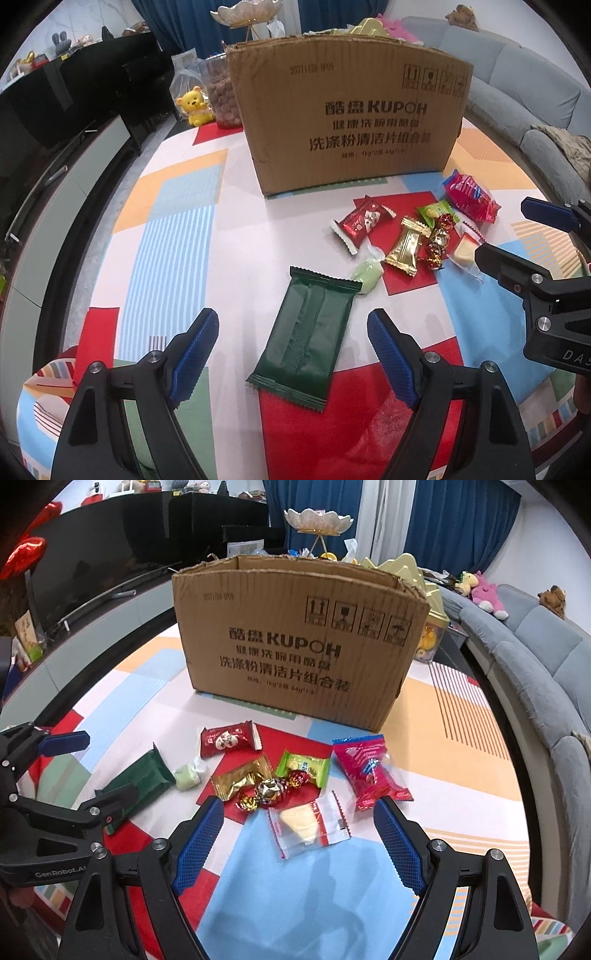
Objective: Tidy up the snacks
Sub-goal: 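Lower both tools toward the dark green packet and the clear packet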
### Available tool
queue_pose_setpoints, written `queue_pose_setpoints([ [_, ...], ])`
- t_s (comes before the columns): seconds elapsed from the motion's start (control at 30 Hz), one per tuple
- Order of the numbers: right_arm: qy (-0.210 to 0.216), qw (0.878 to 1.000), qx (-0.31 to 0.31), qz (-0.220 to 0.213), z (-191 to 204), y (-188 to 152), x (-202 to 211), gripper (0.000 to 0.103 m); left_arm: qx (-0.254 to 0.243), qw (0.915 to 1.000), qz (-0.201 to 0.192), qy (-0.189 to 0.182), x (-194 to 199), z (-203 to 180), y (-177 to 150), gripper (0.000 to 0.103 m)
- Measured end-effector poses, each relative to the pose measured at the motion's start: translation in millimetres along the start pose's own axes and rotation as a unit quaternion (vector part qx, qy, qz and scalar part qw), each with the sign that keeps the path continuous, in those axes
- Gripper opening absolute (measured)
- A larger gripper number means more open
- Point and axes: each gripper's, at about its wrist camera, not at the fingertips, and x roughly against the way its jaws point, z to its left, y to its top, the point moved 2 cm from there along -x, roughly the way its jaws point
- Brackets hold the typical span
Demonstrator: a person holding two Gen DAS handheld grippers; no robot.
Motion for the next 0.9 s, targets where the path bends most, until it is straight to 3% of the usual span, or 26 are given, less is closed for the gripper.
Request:
queue_pose_setpoints([
  [0.77, 0.024, 0.998, -0.028, 0.043, -10, -15, -41, 0.084, -0.001, 0.9995, 0.030, -0.004, -38, -1, -2, 0.081],
  [0.9, 0.034, 0.998, -0.038, 0.047, -13, -16, -46, 0.083, 0.004, 0.9994, 0.030, -0.015, -39, -1, -1, 0.072],
])
